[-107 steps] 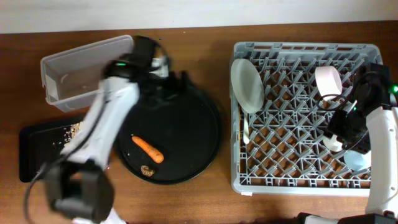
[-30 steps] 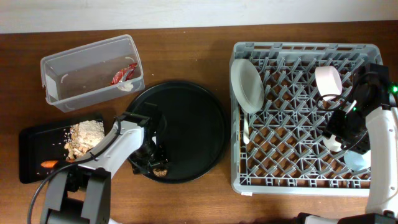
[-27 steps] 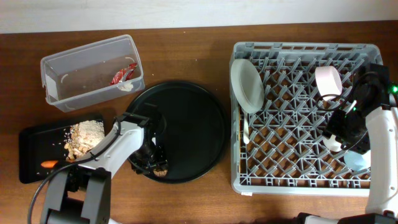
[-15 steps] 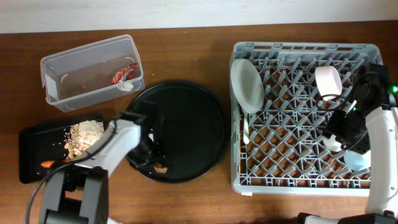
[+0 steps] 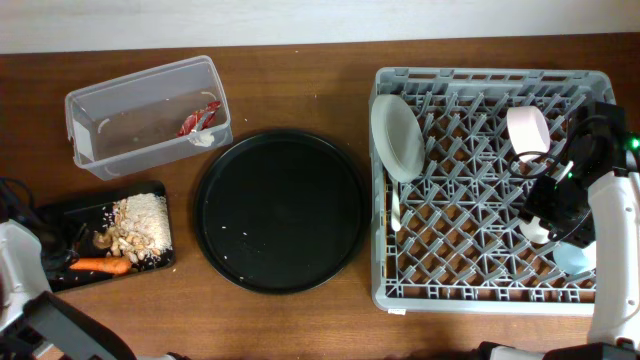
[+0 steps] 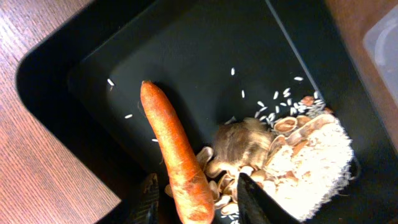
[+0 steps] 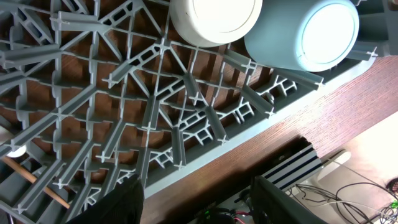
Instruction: Sort waste into correct bins and load items into the dishwasher rack
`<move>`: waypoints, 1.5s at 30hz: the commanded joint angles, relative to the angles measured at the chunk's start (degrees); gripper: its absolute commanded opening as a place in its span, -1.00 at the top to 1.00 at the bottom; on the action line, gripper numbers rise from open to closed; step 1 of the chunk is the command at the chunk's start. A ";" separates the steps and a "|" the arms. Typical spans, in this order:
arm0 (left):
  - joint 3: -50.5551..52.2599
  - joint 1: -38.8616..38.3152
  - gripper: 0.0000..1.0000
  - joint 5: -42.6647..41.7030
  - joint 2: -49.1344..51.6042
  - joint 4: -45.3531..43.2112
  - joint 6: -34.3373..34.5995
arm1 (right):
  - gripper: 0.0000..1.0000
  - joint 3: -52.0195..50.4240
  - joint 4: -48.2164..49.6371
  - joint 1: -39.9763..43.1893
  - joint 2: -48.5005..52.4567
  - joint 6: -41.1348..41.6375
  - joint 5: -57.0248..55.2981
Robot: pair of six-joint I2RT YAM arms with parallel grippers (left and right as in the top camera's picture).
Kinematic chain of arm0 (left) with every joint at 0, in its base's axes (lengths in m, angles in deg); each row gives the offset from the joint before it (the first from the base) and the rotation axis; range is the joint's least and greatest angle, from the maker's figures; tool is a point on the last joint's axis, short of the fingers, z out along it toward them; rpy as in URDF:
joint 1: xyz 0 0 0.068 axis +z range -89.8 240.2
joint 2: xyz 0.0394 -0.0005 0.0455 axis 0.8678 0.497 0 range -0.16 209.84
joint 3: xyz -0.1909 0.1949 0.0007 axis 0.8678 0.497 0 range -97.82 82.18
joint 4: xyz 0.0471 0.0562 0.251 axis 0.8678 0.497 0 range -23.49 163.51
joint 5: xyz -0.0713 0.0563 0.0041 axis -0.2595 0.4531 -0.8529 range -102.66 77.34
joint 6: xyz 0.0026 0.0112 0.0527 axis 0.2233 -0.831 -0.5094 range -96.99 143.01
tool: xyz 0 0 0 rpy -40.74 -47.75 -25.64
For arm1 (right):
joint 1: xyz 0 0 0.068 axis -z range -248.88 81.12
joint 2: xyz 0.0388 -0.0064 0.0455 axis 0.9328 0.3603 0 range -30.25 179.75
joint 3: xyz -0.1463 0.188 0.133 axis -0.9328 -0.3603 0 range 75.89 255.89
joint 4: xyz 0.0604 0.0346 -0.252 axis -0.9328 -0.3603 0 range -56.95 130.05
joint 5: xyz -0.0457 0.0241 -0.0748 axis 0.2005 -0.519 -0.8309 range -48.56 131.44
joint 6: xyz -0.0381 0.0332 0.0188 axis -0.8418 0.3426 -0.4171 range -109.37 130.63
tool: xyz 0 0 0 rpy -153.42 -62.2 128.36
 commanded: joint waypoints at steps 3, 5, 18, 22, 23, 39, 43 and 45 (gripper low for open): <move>-0.37 -0.68 -0.25 -9.22 0.83 0.48 -1.81 | -0.16 0.37 0.00 0.11 -0.59 -0.46 -0.07; -1.18 -4.87 -0.29 -18.49 -1.46 0.52 -5.79 | -0.21 0.37 0.44 0.11 -0.59 -0.44 0.22; -13.07 -39.76 -0.98 -2.16 -17.16 26.84 -20.44 | -0.93 5.14 7.61 -12.96 -7.96 -13.44 13.11; 15.56 -39.76 -0.98 -2.10 -52.22 8.24 -20.41 | -0.97 -17.70 23.96 -12.96 -40.09 -10.64 9.90; 18.45 -39.76 -0.98 -2.16 -58.64 6.93 -20.41 | -0.97 -22.45 25.70 -12.96 -47.30 -10.64 6.93; 20.79 -39.76 -0.98 -2.14 -69.68 6.99 -20.41 | -0.97 -30.21 26.99 -14.99 -62.20 -10.69 5.81; 20.79 -39.76 -0.98 -2.14 -69.68 6.99 -20.44 | -0.97 -59.63 60.85 -20.46 -79.80 -13.73 7.43; 20.79 -39.76 -0.98 -2.14 -69.68 6.99 -20.44 | -0.98 -68.46 72.54 -20.39 -83.34 -13.73 7.58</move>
